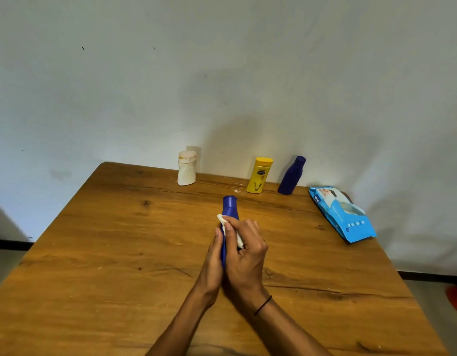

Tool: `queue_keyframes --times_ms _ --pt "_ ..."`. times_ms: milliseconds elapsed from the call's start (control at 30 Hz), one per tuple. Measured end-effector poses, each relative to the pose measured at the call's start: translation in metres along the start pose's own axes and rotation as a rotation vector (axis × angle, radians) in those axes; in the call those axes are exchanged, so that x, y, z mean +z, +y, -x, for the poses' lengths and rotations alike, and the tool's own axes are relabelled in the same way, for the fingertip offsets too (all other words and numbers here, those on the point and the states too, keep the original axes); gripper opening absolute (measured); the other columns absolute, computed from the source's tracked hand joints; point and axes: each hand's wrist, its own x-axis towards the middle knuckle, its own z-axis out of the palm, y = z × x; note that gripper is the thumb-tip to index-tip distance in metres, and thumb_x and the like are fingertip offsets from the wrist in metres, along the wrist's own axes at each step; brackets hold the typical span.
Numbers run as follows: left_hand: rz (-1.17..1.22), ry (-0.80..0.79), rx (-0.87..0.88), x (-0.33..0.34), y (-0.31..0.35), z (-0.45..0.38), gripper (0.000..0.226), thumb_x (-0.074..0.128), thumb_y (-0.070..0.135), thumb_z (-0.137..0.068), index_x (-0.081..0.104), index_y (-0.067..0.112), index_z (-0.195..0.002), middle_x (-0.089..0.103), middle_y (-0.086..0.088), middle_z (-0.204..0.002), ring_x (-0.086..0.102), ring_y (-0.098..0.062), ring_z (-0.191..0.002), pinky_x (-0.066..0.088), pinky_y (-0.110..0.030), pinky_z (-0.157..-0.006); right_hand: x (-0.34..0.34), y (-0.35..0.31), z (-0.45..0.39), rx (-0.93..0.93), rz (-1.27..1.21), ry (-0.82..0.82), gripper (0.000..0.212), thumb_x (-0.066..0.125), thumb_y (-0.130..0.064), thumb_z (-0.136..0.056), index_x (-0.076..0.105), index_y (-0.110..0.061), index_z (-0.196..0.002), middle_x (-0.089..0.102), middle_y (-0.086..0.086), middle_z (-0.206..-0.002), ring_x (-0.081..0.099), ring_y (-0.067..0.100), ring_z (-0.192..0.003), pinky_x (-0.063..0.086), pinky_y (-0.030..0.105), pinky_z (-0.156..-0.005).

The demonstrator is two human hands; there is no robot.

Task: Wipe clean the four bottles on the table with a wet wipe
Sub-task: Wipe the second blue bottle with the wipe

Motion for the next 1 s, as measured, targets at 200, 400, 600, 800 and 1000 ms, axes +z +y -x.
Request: queue_keyframes --times_ms 200,400,600,800,1000 --pt "0.072 -0.014 -0.038 -0.008 0.005 -0.002 0.056 0.043 0.052 -0.096 0.063 0.018 -0.137 0.076 -0.012 -0.121 0.074 -0.022 -0.109 0.056 -0.037 -0.092 -0.013 0.008 -0.036 0.014 -0.009 -0.081 0.022 0.063 -0.022 -0.104 0.075 -0.019 -0.122 0.067 -0.005 -0.093 0.059 0.015 -0.088 0.05 0.035 -0.074" --pt "0.175 -0.085 -0.051 -0.008 0.01 -0.002 0.062 0.038 0.051 -0.1 0.063 0.002 -0.129 0.067 -0.019 -0.084 0.063 -0.022 -0.069 0.057 -0.037 -0.068 -0.024 0.015 -0.063 -0.065 0.001 -0.25 0.022 0.065 -0.023 -0.103 0.076 -0.018 -0.12 0.069 -0.004 -0.094 0.059 0.013 -0.091 0.05 0.041 -0.078" --pt "0.236 0.0 -0.076 -0.017 0.009 -0.004 0.074 0.032 0.067 -0.101 0.056 0.015 -0.149 0.066 -0.024 -0.136 0.064 -0.038 -0.127 0.045 -0.056 -0.112 -0.042 0.007 -0.021 -0.351 0.084 -0.499 0.028 0.058 -0.021 -0.105 0.073 -0.017 -0.128 0.056 -0.002 -0.09 0.044 0.011 -0.087 0.033 0.026 -0.08" --pt "0.307 -0.05 -0.122 -0.017 0.004 -0.009 0.096 0.024 0.082 -0.092 0.052 0.013 -0.153 0.058 -0.024 -0.147 0.055 -0.038 -0.138 0.036 -0.055 -0.12 -0.051 0.011 -0.017 -0.476 0.174 -0.574 0.028 0.055 -0.019 -0.105 0.071 -0.015 -0.127 0.057 0.0 -0.094 0.045 0.016 -0.087 0.034 0.032 -0.077" --pt "0.224 -0.141 -0.1 -0.018 0.006 -0.004 0.081 0.045 0.078 -0.09 0.065 0.013 -0.134 0.069 -0.019 -0.091 0.065 -0.023 -0.075 0.057 -0.038 -0.067 -0.038 0.017 -0.062 -0.297 0.249 -0.313 0.031 0.055 -0.024 -0.103 0.072 -0.011 -0.126 0.062 0.002 -0.094 0.045 0.009 -0.091 0.037 0.027 -0.078"
